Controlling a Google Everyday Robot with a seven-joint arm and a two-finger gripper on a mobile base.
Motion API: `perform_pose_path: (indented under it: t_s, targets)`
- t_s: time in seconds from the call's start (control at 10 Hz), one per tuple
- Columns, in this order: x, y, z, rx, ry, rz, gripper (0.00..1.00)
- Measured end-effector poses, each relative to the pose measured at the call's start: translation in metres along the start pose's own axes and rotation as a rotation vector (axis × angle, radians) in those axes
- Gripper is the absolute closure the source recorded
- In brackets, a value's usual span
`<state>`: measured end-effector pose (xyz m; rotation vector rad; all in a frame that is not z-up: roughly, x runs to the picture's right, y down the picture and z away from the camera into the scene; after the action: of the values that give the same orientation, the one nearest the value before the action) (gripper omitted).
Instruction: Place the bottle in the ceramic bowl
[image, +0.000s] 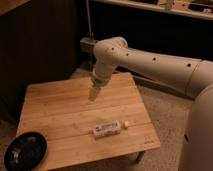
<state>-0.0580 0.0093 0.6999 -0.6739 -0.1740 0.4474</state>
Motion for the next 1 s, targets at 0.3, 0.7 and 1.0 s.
perform_pose_path:
  t_s: [0.3,0.7,1.0]
  targets:
    - [0.011,0.015,0.007,-0.023,0.004,-0.156,0.35]
    - [0.074,0.032,0.013,-0.104,0.003,-0.539,0.35]
    - [0.098,0.035,0.024,-0.161,-0.004,-0.695,0.35]
